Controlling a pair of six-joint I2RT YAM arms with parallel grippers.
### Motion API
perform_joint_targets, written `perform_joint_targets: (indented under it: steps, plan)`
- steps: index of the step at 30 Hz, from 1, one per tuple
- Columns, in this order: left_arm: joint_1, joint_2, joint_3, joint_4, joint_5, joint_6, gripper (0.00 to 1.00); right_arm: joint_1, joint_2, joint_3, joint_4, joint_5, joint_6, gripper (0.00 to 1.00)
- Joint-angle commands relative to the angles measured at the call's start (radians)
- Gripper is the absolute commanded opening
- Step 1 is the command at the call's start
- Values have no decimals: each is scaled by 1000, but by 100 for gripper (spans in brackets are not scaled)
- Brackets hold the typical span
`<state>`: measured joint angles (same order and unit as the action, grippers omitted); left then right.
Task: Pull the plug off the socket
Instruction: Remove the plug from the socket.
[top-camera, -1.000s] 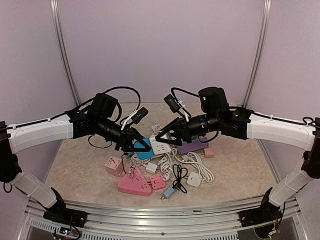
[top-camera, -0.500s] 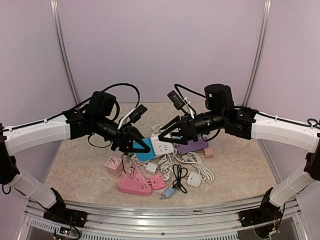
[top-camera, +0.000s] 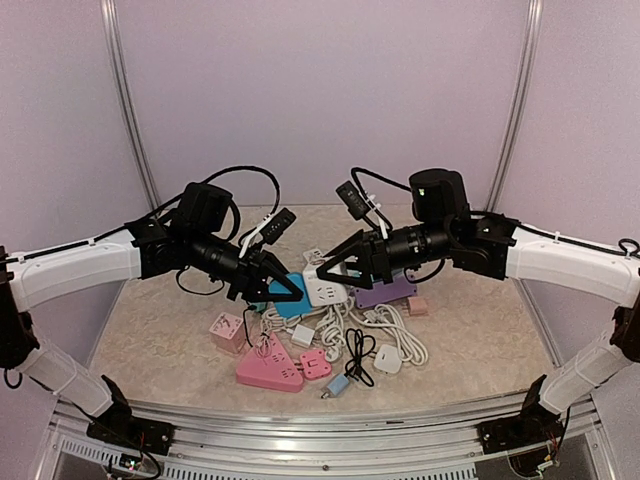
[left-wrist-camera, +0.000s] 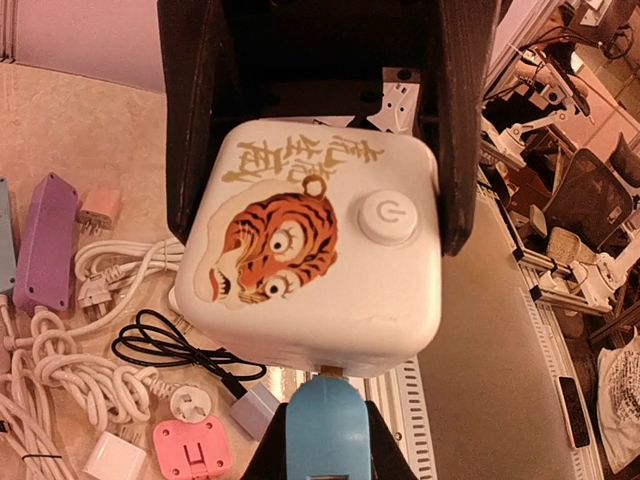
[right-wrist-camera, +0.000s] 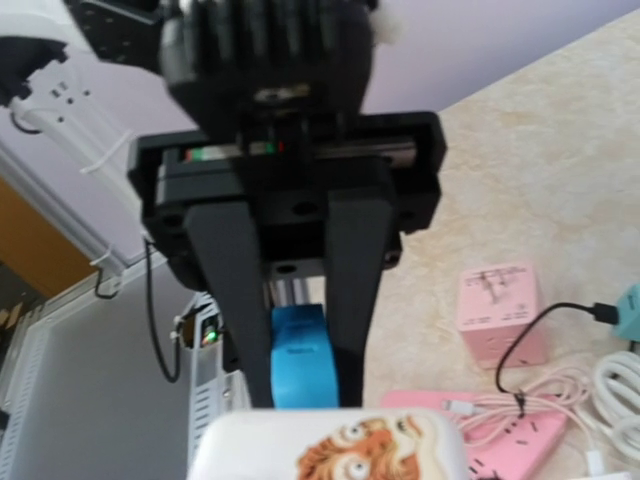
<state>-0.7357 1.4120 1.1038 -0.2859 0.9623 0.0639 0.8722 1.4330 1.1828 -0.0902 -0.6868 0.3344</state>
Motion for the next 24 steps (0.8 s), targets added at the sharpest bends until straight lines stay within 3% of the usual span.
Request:
perform_joint_targets:
  steps: [1, 6, 10, 17, 24]
  plan:
    - [8, -8, -8, 19, -49, -36, 0, 1, -43, 35, -30, 49, 7, 0]
    - [8, -9, -15, 34, -33, -49, 0, -1, -45, 37, -26, 54, 14, 0]
    - [9, -5, -2, 3, -9, -16, 0, -1, -25, 44, -48, -35, -7, 0]
    - [7, 2, 17, -38, 39, 25, 0, 10, 75, 183, -366, -95, -160, 0]
    - [6, 20, 43, -105, 47, 69, 0, 25, 121, 203, -423, -111, -190, 0]
